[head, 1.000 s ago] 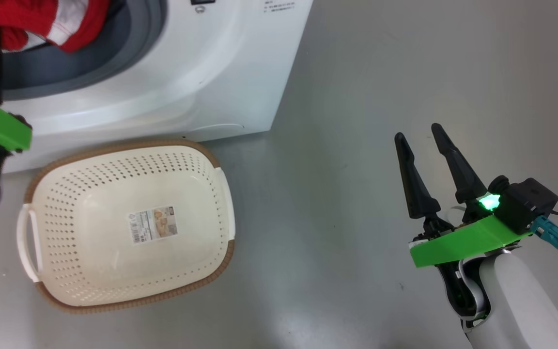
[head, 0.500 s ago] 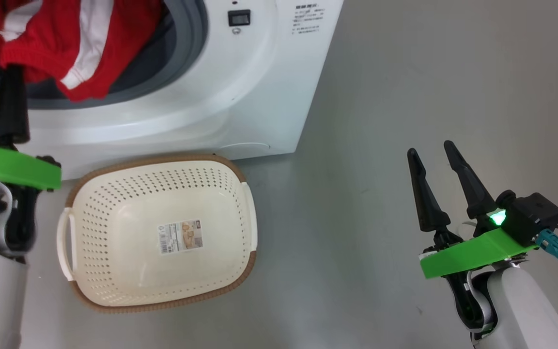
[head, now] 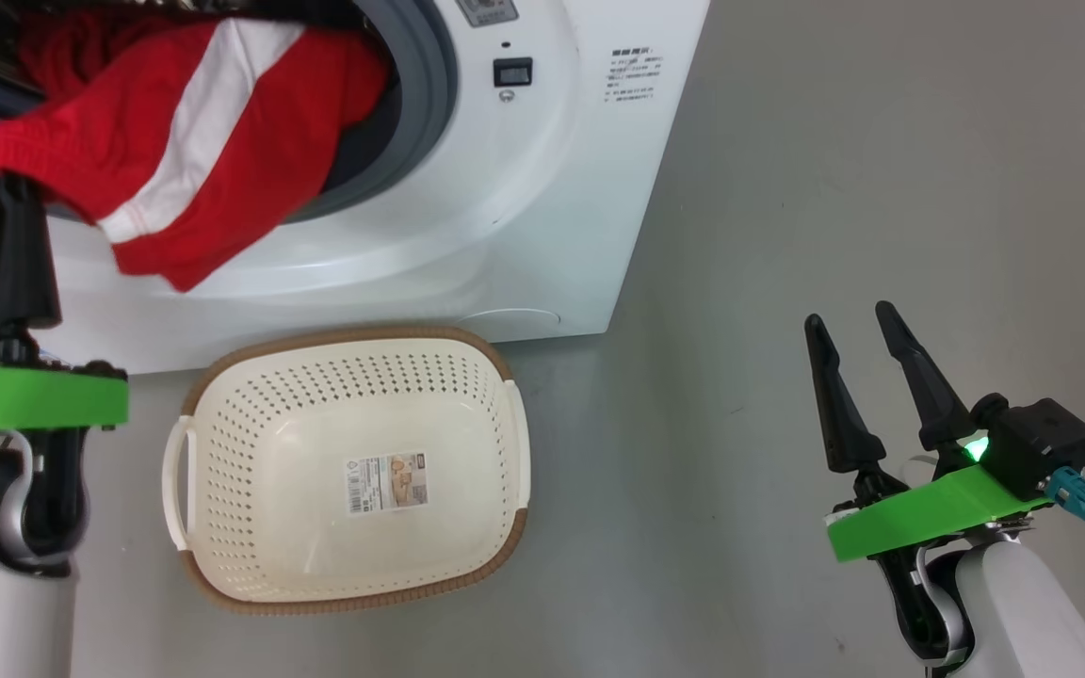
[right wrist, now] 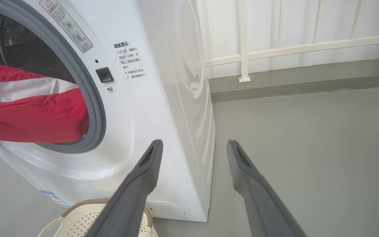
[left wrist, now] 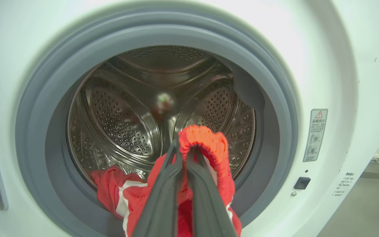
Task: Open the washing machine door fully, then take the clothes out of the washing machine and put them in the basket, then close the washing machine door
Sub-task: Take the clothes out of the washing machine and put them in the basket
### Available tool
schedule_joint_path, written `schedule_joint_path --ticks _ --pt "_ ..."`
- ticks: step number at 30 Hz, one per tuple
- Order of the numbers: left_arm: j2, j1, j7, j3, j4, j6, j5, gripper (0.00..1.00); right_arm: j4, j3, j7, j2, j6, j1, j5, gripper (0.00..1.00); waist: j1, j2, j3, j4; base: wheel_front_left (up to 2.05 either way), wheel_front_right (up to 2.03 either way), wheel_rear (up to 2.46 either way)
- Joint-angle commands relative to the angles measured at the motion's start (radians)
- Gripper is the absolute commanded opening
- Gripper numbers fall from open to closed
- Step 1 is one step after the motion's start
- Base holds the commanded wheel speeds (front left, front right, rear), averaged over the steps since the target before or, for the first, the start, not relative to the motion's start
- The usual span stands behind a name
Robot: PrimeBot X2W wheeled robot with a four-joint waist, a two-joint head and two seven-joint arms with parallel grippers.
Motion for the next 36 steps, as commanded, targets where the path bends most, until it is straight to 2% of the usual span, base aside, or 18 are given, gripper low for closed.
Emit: schedule_joint_path --ticks 1,12,16,26,31,36 --pt "0.034 0.02 -0.008 0.05 -0.055 0.002 0.015 0.0 -0.021 0.014 -0.006 0.002 0.006 0.008 -0.015 1.0 0.0 0.0 -0.009 0.006 0.0 0.0 0.0" --pt "-0.007 0.132 -0.008 0.098 -0.309 0.002 0.051 0.0 -0.029 0.008 -0.006 0.002 0.006 0.013 -0.021 1.0 0.0 0.0 -0.009 0.011 0.0 0.0 0.0" --pt "-0.013 0.164 -0.008 0.089 -0.333 0.002 0.071 0.0 -0.032 0.008 -0.006 0.002 0.006 0.011 -0.022 1.0 0.0 0.0 0.001 0.011 0.0 0.0 0.0" --pt "-0.046 0.248 -0.008 0.043 -0.185 0.002 0.084 0.0 -0.044 0.015 -0.006 0.002 0.006 -0.007 -0.014 1.0 0.0 0.0 0.059 0.002 0.0 0.0 0.0" --pt "-0.071 0.24 -0.008 0.019 -0.074 0.002 0.093 0.0 -0.051 0.022 -0.006 0.002 0.006 -0.023 -0.006 1.0 0.0 0.0 0.1 -0.004 0.0 0.0 0.0" --pt "-0.064 0.196 -0.008 -0.009 0.051 0.002 0.1 0.0 -0.057 0.033 -0.006 0.002 0.006 -0.052 0.0 1.0 0.0 0.0 0.15 -0.015 0.0 0.0 0.0"
